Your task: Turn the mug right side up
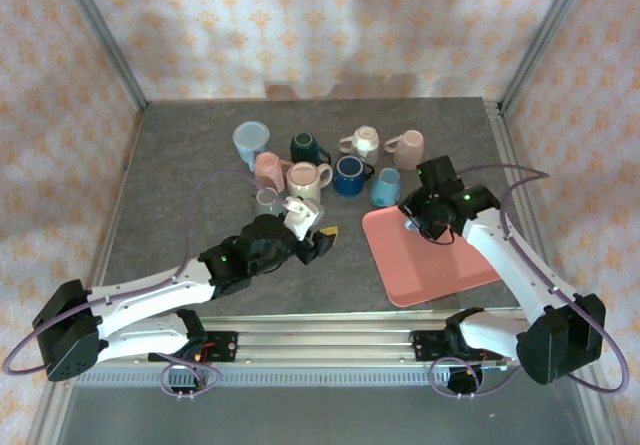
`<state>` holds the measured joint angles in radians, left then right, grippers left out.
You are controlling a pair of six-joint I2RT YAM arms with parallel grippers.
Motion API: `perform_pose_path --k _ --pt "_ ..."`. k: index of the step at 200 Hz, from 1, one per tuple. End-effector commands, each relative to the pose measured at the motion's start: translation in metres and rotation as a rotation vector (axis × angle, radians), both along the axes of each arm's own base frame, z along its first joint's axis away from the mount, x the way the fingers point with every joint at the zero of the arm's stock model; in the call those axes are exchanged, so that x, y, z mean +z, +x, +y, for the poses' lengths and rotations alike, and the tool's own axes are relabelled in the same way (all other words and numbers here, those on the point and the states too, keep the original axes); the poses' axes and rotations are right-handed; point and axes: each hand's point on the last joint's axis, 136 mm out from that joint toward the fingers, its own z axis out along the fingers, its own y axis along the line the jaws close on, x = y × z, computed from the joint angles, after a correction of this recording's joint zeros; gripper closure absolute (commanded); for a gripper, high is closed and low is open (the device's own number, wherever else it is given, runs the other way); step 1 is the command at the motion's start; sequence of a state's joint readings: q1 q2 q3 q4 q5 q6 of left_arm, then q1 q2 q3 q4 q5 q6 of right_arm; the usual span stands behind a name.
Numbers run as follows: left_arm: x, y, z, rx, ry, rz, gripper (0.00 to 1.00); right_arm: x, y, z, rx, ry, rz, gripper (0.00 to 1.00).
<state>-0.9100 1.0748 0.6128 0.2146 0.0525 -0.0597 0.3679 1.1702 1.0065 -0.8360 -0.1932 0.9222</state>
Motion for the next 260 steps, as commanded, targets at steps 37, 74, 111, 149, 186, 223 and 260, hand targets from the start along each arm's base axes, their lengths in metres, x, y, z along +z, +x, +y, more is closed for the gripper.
perform_pose_path --k 37,74,111,149,186,223,260 --pt "-0.013 -0.013 0.023 -0.024 0.059 0.054 0.44 -0.008 0.008 -0.004 -0.098 -0.065 -0.024 0.52" --pt "-0.01 -0.015 0.027 -0.023 0.065 0.059 0.44 -0.011 0.006 -0.012 -0.115 -0.095 -0.026 0.6" --pt "-0.01 -0.017 0.027 -0.028 0.071 0.067 0.44 -0.014 0.006 -0.019 -0.137 -0.133 -0.02 0.61" --pt "-0.012 -0.016 0.027 -0.031 0.09 0.07 0.44 -0.025 0.011 -0.015 -0.125 -0.145 0.014 0.64" --pt "-0.014 -0.016 0.026 -0.034 0.096 0.081 0.44 -0.03 0.015 -0.015 -0.147 -0.152 0.023 0.69" --pt "-0.016 -0.016 0.026 -0.035 0.1 0.082 0.44 -0.039 0.014 -0.018 -0.178 -0.167 0.043 0.68" --pt "-0.015 -0.015 0.026 -0.034 0.103 0.08 0.44 -0.041 0.016 -0.023 -0.187 -0.201 0.043 0.69"
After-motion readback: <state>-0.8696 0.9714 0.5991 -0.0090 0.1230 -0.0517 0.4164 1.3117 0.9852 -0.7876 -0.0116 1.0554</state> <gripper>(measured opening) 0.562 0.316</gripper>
